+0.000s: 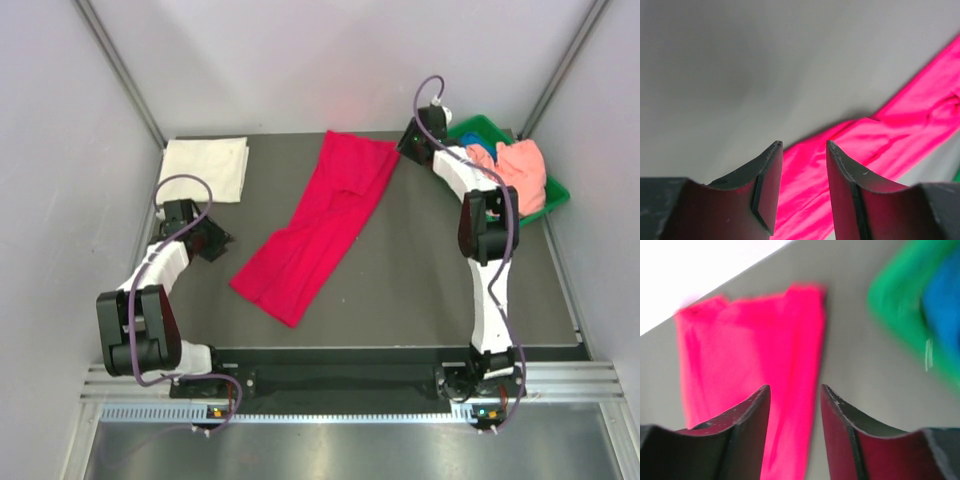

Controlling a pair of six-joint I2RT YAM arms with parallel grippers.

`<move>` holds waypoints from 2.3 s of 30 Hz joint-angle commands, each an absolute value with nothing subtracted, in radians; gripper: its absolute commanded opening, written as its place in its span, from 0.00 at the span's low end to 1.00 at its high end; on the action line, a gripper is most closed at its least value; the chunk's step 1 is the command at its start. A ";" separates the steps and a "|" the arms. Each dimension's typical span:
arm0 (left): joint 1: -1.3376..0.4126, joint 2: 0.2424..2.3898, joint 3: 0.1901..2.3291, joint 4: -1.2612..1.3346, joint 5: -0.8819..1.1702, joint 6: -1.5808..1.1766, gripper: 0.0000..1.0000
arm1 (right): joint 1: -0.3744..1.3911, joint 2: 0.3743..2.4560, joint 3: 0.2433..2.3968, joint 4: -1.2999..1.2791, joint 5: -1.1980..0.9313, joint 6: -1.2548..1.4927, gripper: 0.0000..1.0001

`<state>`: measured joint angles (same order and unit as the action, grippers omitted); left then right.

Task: Fold and stack the t-shirts
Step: Fold the tshirt

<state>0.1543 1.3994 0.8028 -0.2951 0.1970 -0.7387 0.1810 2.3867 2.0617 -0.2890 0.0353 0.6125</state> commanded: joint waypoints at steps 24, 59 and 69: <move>0.193 1.483 0.850 -0.278 0.465 -0.675 0.44 | 1.094 1.782 1.150 -0.316 0.172 1.229 0.35; 0.186 1.464 0.864 -0.331 0.427 -0.621 0.44 | 1.213 1.878 1.198 -0.528 0.272 1.246 0.16; 0.187 1.440 0.890 -0.368 0.416 -0.606 0.44 | 1.215 1.884 1.223 -0.457 0.247 1.253 0.31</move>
<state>0.1856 1.4853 0.8509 -0.3508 0.4282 -0.6292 1.1965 1.8793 1.2015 -0.4606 0.2337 1.2541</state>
